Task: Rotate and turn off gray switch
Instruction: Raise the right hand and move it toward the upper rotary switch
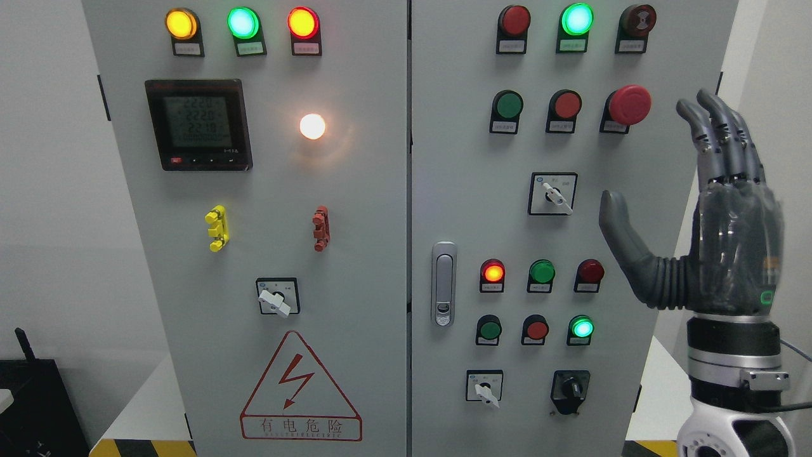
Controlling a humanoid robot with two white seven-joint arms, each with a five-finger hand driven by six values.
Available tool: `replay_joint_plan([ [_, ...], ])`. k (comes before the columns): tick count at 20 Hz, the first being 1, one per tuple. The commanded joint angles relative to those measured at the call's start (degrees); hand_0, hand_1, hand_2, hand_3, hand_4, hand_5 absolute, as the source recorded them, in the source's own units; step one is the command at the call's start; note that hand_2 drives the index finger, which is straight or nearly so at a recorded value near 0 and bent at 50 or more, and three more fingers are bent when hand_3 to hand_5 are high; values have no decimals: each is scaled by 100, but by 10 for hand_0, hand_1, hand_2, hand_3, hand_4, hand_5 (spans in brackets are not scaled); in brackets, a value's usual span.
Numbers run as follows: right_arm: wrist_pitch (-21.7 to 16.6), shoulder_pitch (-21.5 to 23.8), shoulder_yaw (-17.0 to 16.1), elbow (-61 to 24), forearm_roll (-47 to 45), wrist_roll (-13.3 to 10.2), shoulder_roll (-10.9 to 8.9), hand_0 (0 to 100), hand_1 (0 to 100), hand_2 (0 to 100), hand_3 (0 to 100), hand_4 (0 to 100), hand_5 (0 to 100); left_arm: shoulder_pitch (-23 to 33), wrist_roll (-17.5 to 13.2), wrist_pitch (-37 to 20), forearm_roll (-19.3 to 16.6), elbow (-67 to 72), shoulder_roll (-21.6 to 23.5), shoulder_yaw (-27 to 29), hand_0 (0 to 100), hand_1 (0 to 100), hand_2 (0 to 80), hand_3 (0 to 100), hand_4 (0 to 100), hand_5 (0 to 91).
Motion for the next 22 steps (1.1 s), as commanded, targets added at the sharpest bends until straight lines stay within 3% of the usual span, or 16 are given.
replay_joint_plan([
  [1,1,-8,-19,-5,0,2,-17,388,292,0,0,0,0,-53,-5,6,114,-149,0,44,120,389,0,0,0,0],
  [8,1,-8,-28,4,-9,-6,-18,392,292,0,49,0,0,-53,-5,-2,106,-149,0,44,120,389,0,0,0,0],
  [9,1,-8,-28,4,-18,-15,-18,395,294,11,94,16,0,-53,-5,6,114,-149,0,44,120,389,0,0,0,0],
  [10,1,-8,-54,13,-26,-24,-9,405,299,69,233,181,0,-53,-5,-2,106,-149,0,44,120,389,0,0,0,0],
  [11,1,1,-72,22,-61,-41,-9,409,301,78,258,197,0,-53,-5,-2,114,-149,0,44,120,389,0,0,0,0],
  [12,1,9,-72,22,-105,-50,26,420,312,152,382,262,34,-53,-5,6,114,-149,0,53,120,389,0,0,0,0],
  [13,1,9,-72,22,-149,-59,35,424,341,214,484,326,153,-53,4,7,114,-149,0,44,120,389,0,0,0,0],
  [14,1,9,-72,22,-193,-59,53,424,349,220,492,339,184,-53,-4,7,114,-149,0,44,120,389,0,0,0,0],
  [15,-7,18,-63,22,-237,-59,61,420,363,253,554,446,347,-53,-5,7,114,-149,0,44,120,389,0,0,0,0],
  [16,1,18,-72,22,-255,-59,62,412,373,284,618,571,575,-53,-5,-2,114,-149,0,44,120,389,0,0,0,0],
  [18,1,18,-72,30,-264,-68,70,394,383,302,646,616,706,-53,-5,-2,114,-149,0,44,120,389,0,0,0,0],
  [19,10,27,-72,39,-264,-68,70,378,378,324,674,705,872,-53,-5,-2,114,-149,0,44,120,389,0,0,0,0],
  [20,10,36,-72,48,-273,-68,70,350,383,335,680,718,881,-53,-5,-2,106,-149,0,44,120,389,0,0,0,0],
  [22,19,36,-63,74,-281,-68,114,280,378,364,736,815,999,-53,-5,-2,114,-149,0,44,120,389,0,0,0,0],
])
